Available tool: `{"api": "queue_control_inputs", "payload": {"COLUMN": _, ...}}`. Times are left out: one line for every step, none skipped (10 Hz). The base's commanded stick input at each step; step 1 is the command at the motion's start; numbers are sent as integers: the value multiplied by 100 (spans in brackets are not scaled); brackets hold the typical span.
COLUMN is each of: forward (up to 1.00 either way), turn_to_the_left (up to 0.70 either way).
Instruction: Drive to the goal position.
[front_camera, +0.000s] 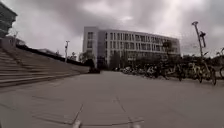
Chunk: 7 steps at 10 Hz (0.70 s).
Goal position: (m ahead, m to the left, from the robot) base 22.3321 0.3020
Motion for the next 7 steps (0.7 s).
{"api": "queue_control_inputs", "payload": {"forward": 85, "turn_to_the_left": 0}}
{"api": "queue_control_inputs", "payload": {"forward": 85, "turn_to_the_left": 0}}
{"api": "queue_control_inputs", "payload": {"forward": 85, "turn_to_the_left": 0}}
{"api": "queue_control_inputs", "payload": {"forward": 85, "turn_to_the_left": 0}}
{"api": "queue_control_inputs", "payload": {"forward": 85, "turn_to_the_left": 0}}
{"api": "queue_control_inputs", "payload": {"forward": 85, "turn_to_the_left": 0}}
{"api": "queue_control_inputs", "payload": {"forward": 85, "turn_to_the_left": 0}}
